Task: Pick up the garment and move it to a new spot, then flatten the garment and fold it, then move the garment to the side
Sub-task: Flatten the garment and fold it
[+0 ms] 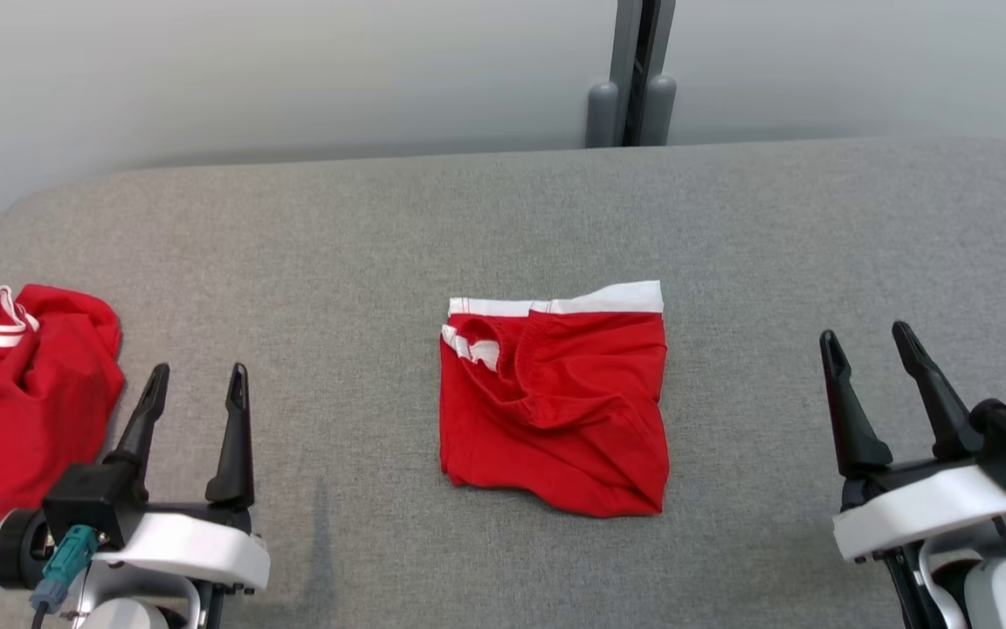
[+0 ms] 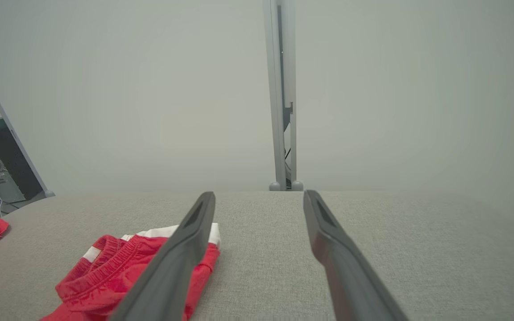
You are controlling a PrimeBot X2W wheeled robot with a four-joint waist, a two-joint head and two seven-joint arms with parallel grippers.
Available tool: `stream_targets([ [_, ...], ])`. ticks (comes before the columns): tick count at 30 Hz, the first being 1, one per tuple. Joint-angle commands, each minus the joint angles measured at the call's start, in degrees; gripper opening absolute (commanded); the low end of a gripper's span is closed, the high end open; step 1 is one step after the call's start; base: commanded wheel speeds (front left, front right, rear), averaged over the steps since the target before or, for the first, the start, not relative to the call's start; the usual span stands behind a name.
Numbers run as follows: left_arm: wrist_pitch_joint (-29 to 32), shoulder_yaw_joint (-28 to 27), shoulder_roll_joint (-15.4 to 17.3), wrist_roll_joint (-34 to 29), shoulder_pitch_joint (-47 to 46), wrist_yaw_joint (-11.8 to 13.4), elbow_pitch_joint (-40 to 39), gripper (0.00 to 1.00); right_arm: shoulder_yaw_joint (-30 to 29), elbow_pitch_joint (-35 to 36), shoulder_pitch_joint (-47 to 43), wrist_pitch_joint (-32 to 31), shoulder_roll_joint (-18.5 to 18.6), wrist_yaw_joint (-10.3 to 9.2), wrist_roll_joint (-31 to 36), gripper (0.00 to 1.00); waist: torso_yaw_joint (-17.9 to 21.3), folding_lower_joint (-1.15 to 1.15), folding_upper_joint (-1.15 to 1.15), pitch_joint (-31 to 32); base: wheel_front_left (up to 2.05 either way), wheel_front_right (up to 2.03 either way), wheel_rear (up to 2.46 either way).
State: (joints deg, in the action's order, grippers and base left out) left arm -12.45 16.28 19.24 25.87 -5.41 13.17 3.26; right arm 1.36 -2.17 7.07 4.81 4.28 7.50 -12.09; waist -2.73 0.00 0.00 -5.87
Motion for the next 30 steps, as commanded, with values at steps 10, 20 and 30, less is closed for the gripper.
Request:
stream_targets([
  [10,1.7,0.6,1.2,0.6,4.0,1.2,-1.7,1.0,-2.2,3.3,-6.5,-2.6,0.1,-0.02,0.6,1.0,-0.3,0.0,0.0,3.9,0.0,0.0,0.0],
  [20,2.8,0.9,1.8,0.2,5.2,2.1,-3.7,1.0,-3.3,5.9,-9.1,-4.1,-0.6,-0.02,0.7,1.0,-0.1,0.0,0.0,4.4,0.0,0.0,0.0],
  [30,3.3,1.3,1.9,0.4,5.1,2.6,-4.3,1.0,-3.3,5.8,-9.1,-4.2,-1.0,-0.02,0.7,1.0,-0.1,0.0,0.0,4.2,0.0,0.0,0.0],
])
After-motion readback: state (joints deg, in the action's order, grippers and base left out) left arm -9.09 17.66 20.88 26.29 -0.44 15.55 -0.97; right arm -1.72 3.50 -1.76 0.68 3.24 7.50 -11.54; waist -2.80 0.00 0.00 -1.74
